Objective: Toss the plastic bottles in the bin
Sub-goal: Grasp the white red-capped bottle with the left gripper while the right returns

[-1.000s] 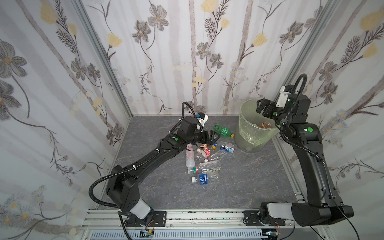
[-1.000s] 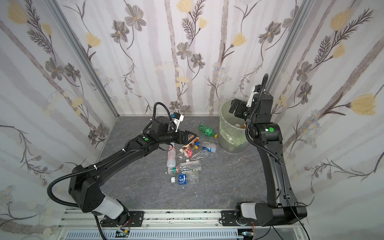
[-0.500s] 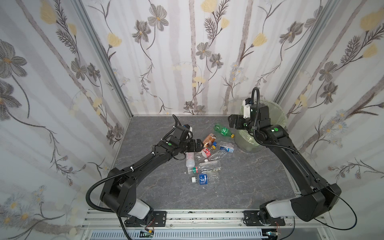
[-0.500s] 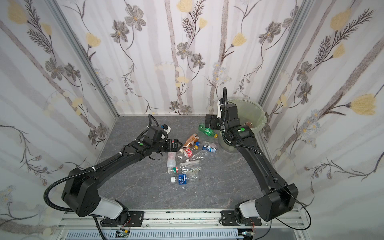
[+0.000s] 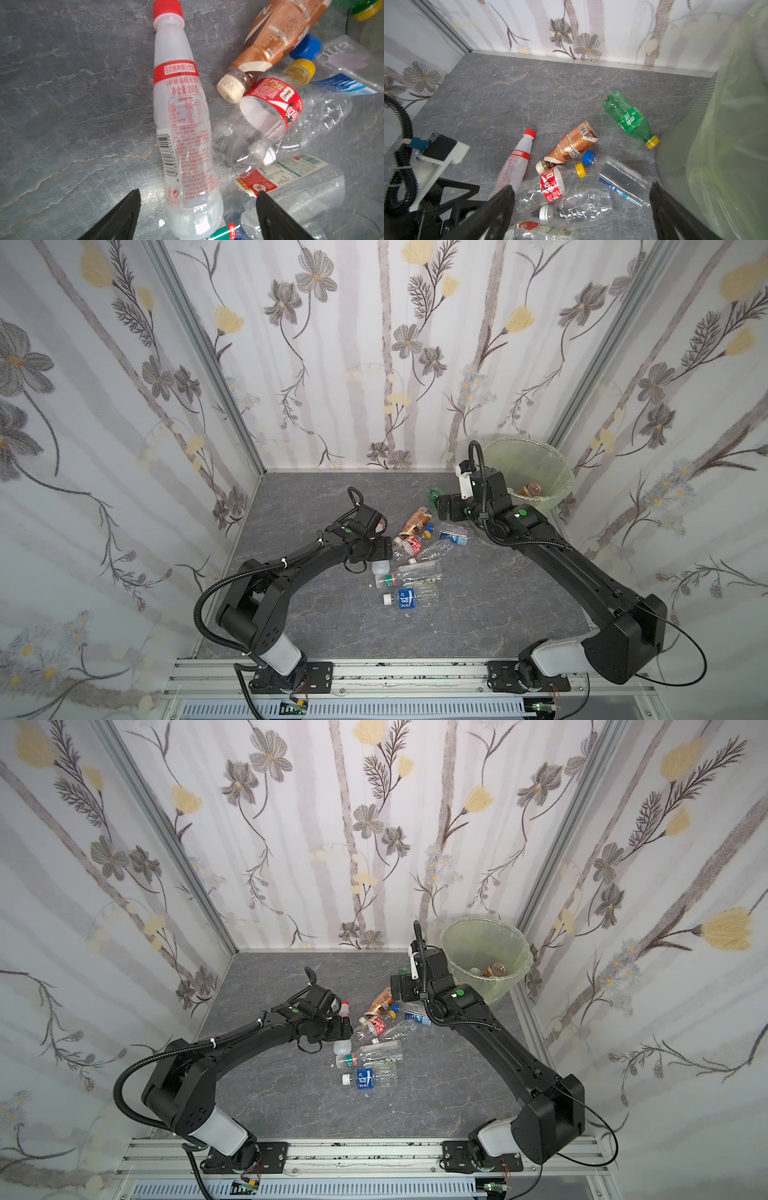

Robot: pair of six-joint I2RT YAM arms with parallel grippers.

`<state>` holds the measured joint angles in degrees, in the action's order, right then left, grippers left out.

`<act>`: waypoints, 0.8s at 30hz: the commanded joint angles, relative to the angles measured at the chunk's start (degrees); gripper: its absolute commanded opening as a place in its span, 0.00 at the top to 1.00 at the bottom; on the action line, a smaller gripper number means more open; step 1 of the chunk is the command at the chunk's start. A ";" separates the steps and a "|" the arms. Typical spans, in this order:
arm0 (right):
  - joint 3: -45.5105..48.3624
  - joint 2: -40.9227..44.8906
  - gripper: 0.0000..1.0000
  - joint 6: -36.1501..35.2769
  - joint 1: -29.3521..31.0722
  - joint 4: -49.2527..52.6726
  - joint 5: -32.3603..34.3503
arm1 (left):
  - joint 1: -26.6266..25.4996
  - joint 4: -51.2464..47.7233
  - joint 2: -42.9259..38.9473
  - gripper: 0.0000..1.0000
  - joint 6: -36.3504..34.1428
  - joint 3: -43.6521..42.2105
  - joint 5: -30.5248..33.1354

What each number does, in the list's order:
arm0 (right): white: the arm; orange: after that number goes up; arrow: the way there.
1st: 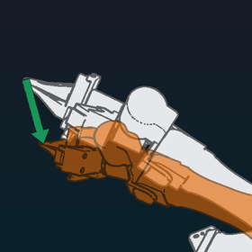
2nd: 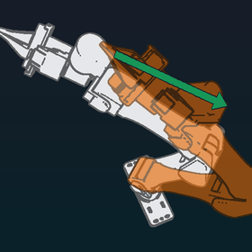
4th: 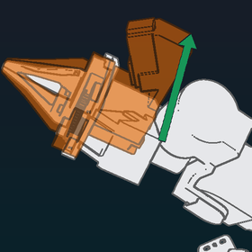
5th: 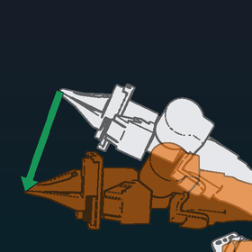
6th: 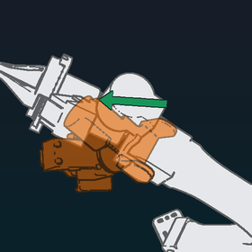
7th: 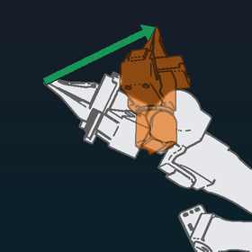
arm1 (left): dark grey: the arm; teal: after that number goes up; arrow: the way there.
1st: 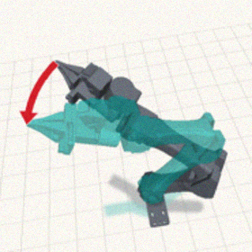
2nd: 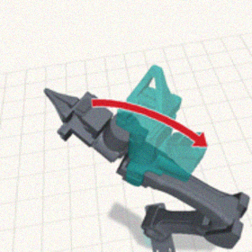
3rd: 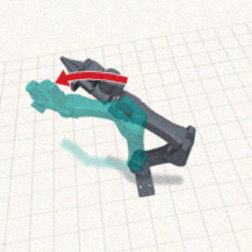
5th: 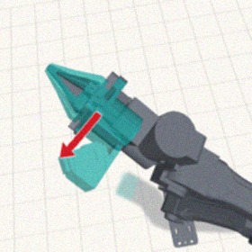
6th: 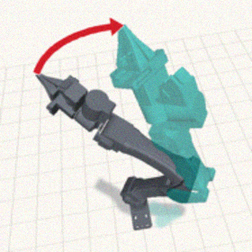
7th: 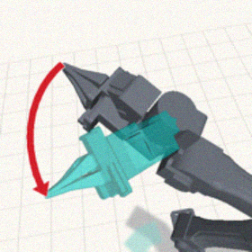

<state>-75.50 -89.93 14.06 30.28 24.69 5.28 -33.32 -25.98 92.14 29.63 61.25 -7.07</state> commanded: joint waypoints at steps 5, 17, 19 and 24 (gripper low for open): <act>0.73 -2.77 0.00 -0.71 1.91 -2.17 0.85 | -0.01 -1.35 1.56 0.19 0.44 -0.86 1.44; 0.91 -3.80 0.00 0.34 2.74 -3.20 0.43 | -0.15 -1.09 4.75 0.34 -0.36 -0.26 2.67; 1.11 -3.68 0.00 0.37 2.69 -3.40 0.26 | -0.15 -1.09 5.19 0.37 -0.70 -0.30 2.76; 1.37 -3.84 0.00 0.44 2.71 -3.68 0.35 | -0.03 -0.94 5.91 0.41 -1.15 -0.79 2.79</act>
<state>-74.30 -93.30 14.31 32.93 23.00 5.50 -33.43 -26.81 97.69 28.88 60.60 -5.23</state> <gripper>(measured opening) 0.995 0.597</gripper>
